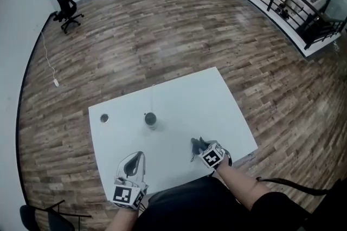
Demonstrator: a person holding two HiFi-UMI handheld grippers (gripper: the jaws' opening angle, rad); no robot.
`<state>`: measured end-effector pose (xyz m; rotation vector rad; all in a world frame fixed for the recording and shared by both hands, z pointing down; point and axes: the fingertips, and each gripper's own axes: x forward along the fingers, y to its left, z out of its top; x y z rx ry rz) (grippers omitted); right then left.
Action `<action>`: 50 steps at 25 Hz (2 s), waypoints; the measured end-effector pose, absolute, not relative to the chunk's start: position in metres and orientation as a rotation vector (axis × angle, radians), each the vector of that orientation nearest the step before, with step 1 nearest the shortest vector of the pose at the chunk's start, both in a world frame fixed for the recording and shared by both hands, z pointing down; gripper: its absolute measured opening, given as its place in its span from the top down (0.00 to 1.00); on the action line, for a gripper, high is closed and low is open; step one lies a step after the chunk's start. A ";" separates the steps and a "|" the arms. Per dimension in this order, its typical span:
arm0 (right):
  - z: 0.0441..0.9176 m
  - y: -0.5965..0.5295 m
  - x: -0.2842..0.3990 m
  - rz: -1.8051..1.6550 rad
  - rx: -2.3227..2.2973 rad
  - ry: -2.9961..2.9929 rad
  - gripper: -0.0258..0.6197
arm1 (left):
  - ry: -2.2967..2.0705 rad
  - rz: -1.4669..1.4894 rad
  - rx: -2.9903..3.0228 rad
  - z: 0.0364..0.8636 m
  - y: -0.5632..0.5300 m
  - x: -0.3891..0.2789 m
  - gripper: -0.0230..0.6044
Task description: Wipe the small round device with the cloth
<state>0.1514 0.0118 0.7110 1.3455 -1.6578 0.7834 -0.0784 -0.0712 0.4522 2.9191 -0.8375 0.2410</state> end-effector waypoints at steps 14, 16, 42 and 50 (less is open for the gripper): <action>0.698 0.001 0.167 0.734 1.406 -1.615 0.38 | -0.852 0.192 2.898 0.447 -0.089 -0.072 0.95; 0.685 -0.008 0.164 0.685 1.449 -1.650 0.38 | -0.856 0.180 2.900 0.447 -0.094 -0.074 0.95; 0.579 -0.050 0.062 0.639 1.676 -2.298 0.96 | -0.855 0.118 2.920 0.436 -0.103 -0.076 0.95; 0.589 -0.048 0.061 0.652 1.648 -2.277 0.96 | -0.864 0.137 2.907 0.441 -0.098 -0.078 0.95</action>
